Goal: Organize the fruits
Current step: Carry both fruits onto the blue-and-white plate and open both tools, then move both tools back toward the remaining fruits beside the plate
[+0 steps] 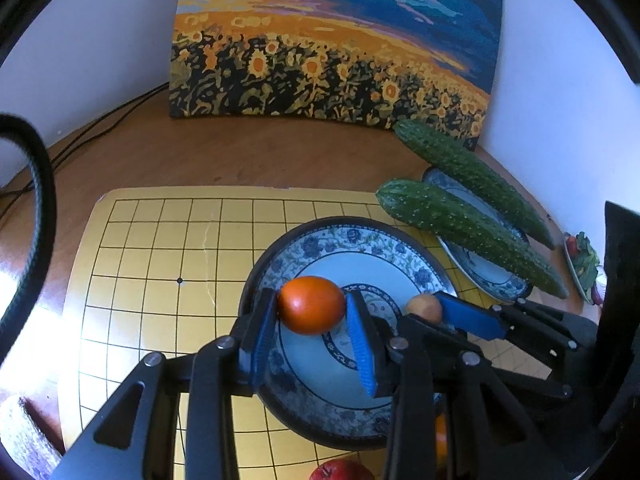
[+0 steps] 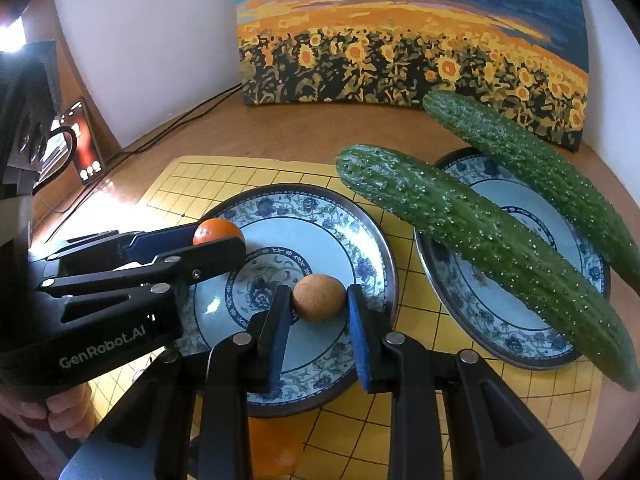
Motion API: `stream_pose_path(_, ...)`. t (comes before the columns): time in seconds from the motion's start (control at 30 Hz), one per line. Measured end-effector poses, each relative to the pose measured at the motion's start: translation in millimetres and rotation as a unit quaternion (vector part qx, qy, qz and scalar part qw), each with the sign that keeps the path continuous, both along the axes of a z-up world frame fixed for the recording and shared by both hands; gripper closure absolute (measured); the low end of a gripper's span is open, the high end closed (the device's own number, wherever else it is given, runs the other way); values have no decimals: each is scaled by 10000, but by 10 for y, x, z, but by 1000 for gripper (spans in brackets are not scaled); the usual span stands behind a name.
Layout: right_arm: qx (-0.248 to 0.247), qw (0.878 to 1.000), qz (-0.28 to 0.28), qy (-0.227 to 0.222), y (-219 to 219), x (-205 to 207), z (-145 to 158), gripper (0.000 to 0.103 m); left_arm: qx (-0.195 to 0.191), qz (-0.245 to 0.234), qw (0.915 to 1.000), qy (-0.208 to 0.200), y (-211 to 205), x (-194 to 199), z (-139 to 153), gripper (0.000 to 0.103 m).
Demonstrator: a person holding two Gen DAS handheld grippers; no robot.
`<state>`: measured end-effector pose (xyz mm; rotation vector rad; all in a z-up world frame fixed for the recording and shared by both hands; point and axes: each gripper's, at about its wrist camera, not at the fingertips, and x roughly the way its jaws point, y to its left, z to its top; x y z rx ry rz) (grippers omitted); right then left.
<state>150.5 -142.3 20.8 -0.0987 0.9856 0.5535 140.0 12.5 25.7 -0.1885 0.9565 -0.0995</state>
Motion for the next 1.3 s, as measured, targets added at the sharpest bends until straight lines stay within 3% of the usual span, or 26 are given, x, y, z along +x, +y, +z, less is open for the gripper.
stream_pose_path(0.1, 47, 9999, -71, -81, -32, -19, 58, 57, 28, -20, 10000, -63, -10, -28, 57, 61)
stream_pose_path(0.17, 82, 9998, -111, -108, -64, -40, 91, 53, 49, -15, 9999, -111, -13, -59, 102, 57)
stream_pose_path(0.7, 292, 9992, -231, -175, -273, -423, 378, 52, 166, 51, 9998, -47, 44, -532, 269, 55)
stream_pose_path(1.3, 170, 9984, -509, -168, -546, -956, 330, 52, -79, 125, 9999, 16, -37, -1036, 230, 54)
